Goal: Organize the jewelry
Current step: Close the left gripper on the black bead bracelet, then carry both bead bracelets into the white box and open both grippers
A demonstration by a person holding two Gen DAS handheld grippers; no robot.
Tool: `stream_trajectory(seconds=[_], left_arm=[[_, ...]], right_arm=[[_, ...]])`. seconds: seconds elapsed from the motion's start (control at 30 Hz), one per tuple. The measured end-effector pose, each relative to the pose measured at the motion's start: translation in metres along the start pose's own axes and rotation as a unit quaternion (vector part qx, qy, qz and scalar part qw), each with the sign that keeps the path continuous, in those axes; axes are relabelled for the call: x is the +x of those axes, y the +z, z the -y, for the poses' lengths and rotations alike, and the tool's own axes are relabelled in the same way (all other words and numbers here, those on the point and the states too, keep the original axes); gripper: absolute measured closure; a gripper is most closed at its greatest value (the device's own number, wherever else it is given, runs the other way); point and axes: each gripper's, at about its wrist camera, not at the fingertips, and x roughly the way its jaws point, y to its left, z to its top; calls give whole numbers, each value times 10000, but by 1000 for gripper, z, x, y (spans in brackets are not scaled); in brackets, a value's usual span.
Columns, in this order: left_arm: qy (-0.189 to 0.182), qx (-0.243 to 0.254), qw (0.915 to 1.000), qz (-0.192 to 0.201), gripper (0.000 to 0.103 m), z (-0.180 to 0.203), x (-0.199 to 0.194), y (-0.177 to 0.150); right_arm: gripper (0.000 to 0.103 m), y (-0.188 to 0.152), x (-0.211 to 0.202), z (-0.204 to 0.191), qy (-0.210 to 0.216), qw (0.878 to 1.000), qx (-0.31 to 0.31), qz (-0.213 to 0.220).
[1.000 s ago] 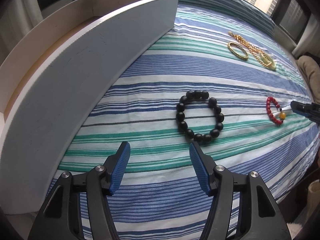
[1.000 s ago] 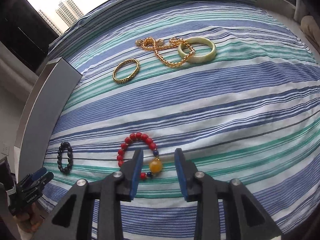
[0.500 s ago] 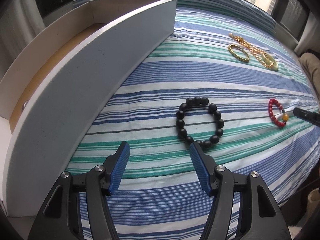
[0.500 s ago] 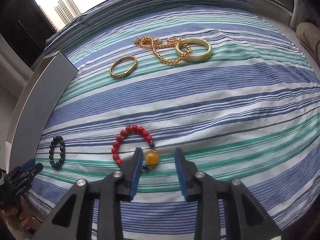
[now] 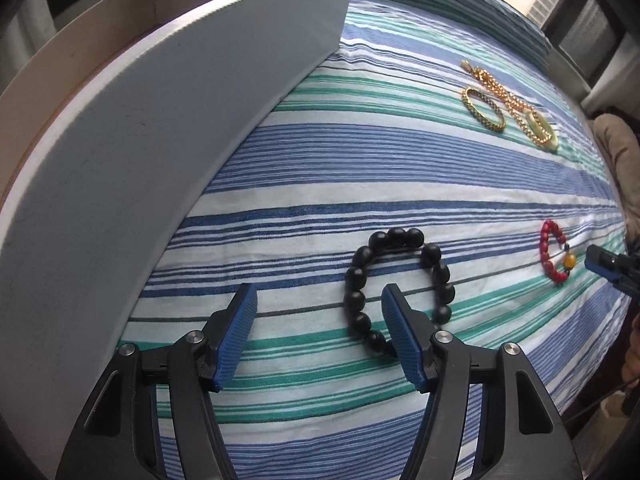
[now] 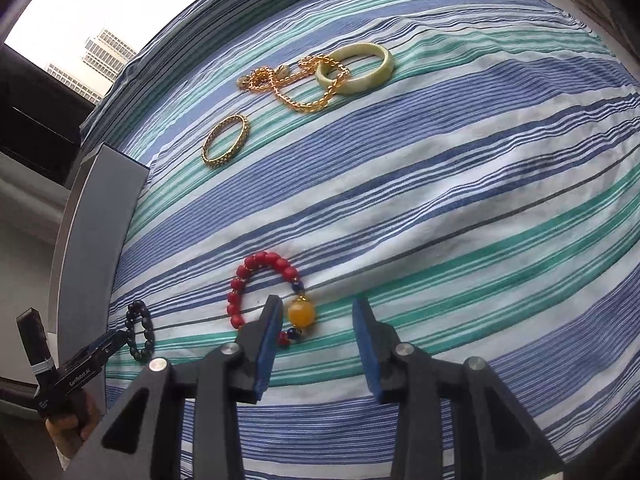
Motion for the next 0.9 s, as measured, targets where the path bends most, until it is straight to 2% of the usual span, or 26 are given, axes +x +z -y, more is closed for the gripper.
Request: stream_trajectory(seconds=[0.13, 0.2, 0.3, 0.37, 0.4, 0.47, 0.5, 0.53, 0.57, 0.63, 0.7, 0.9], left_arm=[[432, 253, 9987, 94, 44, 12, 8, 0], [532, 401, 9976, 194, 46, 20, 7, -4], [488, 476, 9973, 257, 63, 28, 6, -5], [407, 531, 9974, 270, 88, 34, 6, -5], [423, 596, 9969, 278, 92, 38, 6, -6], [572, 714, 9953, 330, 93, 46, 7, -7], [532, 713, 9955, 336, 93, 47, 6, -8], [419, 657, 9965, 312, 93, 46, 5, -8], [256, 549, 9978, 276, 94, 44, 4, -8], [-14, 346, 9990, 277, 94, 37, -5, -9], [-224, 212, 9989, 362, 94, 32, -19, -9], [-651, 37, 9955, 686, 94, 18, -73, -8]], right_arm=[[66, 1, 1, 1, 23, 10000, 56, -60], [66, 1, 3, 1, 9, 9999, 86, -110], [66, -3, 11, -7, -98, 9998, -57, -183], [66, -6, 17, -15, -208, 9995, -167, -148], [66, -7, 19, -19, -289, 9992, -250, -117], [66, -9, 24, -29, -461, 9977, -488, -24], [68, -9, 27, -36, -642, 9955, -700, 1], [86, -10, 29, -42, -788, 9929, -886, 28], [86, -10, 31, -43, -873, 9916, -957, 7], [86, -7, 28, -41, -674, 9940, -856, -58], [86, -4, 12, -41, -447, 9956, -822, 80], [86, 1, -41, -72, -120, 9881, -1463, 452]])
